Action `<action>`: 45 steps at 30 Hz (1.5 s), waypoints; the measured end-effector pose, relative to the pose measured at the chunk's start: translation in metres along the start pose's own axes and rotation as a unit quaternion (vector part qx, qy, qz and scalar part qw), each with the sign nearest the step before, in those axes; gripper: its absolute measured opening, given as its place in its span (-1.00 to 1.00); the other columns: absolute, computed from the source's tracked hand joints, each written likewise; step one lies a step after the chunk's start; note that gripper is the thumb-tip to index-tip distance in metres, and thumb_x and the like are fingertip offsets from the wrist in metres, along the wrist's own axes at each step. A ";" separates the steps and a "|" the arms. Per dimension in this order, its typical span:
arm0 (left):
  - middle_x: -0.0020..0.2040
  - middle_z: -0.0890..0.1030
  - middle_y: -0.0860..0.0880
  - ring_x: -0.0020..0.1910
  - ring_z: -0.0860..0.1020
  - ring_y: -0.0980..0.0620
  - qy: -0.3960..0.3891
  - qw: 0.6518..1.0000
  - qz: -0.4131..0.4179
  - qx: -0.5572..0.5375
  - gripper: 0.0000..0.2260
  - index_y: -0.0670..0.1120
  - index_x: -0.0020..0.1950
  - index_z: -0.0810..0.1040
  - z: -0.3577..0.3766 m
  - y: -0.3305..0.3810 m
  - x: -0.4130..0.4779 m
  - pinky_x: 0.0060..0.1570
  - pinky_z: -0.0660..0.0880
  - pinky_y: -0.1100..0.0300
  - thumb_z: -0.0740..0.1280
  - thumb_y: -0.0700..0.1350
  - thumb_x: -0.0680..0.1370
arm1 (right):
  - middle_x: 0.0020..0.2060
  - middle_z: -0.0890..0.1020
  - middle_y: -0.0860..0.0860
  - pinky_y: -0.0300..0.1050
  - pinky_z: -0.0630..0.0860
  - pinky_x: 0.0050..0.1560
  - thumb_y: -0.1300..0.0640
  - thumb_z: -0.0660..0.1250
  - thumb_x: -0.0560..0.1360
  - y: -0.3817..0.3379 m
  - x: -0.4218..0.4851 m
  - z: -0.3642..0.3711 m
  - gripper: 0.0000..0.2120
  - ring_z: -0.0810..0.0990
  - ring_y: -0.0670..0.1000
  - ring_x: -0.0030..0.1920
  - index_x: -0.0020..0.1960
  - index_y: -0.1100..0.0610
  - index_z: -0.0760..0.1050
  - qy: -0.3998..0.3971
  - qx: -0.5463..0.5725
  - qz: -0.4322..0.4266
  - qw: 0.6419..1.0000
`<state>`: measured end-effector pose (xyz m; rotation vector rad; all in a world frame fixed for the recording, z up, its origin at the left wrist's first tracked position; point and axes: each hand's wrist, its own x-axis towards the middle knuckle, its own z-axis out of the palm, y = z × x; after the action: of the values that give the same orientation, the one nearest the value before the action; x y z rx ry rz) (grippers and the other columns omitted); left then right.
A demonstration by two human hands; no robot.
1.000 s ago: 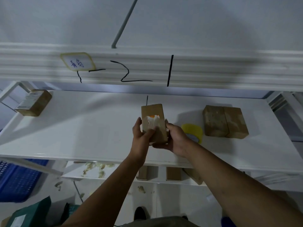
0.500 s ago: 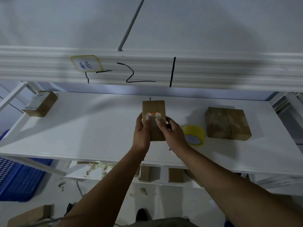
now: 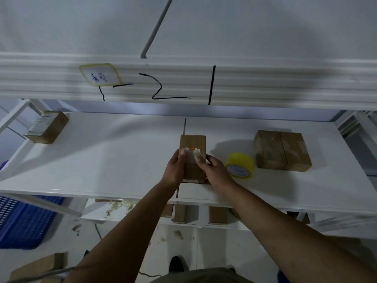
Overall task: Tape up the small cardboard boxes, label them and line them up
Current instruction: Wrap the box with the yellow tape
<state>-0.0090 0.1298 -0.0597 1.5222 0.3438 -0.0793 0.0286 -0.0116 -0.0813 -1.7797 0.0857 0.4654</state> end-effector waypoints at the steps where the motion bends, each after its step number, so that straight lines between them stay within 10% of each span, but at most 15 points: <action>1: 0.18 0.63 -0.05 0.12 0.65 -0.02 -0.024 0.999 -0.024 0.015 -0.64 0.06 0.36 0.50 -0.004 -0.002 0.002 -0.12 0.64 0.25 0.04 0.16 0.75 | 0.08 0.73 0.01 0.22 0.67 0.12 -0.63 0.31 0.29 0.003 0.002 -0.001 -0.18 0.73 0.08 0.05 0.32 -0.09 0.56 0.009 -0.027 0.006 1.000; 11: 0.19 0.71 0.00 0.14 0.68 0.00 0.036 0.984 -0.038 0.169 -0.67 -0.04 0.39 0.61 -0.021 -0.035 0.010 0.18 0.60 0.08 0.33 0.06 0.68 | 0.00 0.74 0.04 -0.03 0.60 -0.01 -0.16 0.43 0.56 0.012 0.004 0.012 -0.62 0.68 0.07 0.02 0.15 0.14 0.68 0.146 -0.156 -0.055 0.975; 22: 0.18 0.67 0.00 0.04 0.63 0.02 0.040 0.949 -0.018 0.314 -0.65 -0.01 0.38 0.57 -0.019 -0.043 0.009 -0.32 0.43 0.36 0.26 0.13 0.69 | 0.18 0.73 0.00 0.01 0.62 0.20 -0.16 0.46 0.52 0.021 0.009 0.007 -0.54 0.67 0.05 0.21 0.32 0.07 0.64 0.087 -0.187 -0.014 0.978; 34: 0.29 0.57 -0.03 0.19 0.59 -0.04 0.061 0.946 0.016 0.318 -0.49 0.00 0.48 0.47 -0.023 -0.010 0.033 0.09 0.56 0.10 0.37 0.20 0.61 | 0.30 0.66 0.09 -0.16 0.48 0.19 0.05 0.45 0.58 0.011 0.016 -0.018 -0.53 0.62 0.09 0.30 0.44 0.16 0.53 0.087 -0.188 -0.001 0.978; 41: 0.29 0.61 -0.09 0.23 0.58 -0.05 -0.012 0.933 0.143 0.331 -0.72 -0.07 0.39 0.58 0.034 0.011 0.047 0.17 0.45 0.22 0.27 -0.17 0.69 | -0.03 0.75 0.03 0.15 0.67 0.17 0.00 0.42 0.39 -0.011 0.010 -0.043 -0.55 0.75 0.07 -0.01 0.26 0.07 0.64 0.111 -0.012 0.021 0.994; 45: 0.34 0.61 -0.11 0.27 0.59 -0.12 -0.079 0.899 0.137 0.409 -0.71 -0.09 0.41 0.56 0.060 0.007 0.064 0.19 0.47 0.15 0.19 -0.16 0.73 | -0.16 0.73 -0.03 -0.02 0.69 -0.07 0.16 0.38 0.55 -0.018 -0.001 -0.079 -0.84 0.73 -0.01 -0.24 0.09 0.00 0.67 0.166 -0.035 -0.047 0.984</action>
<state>0.0636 0.0811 -0.0697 2.3696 -0.0660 -0.1337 0.0545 -0.0815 -0.0497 -1.9084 0.2204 0.1013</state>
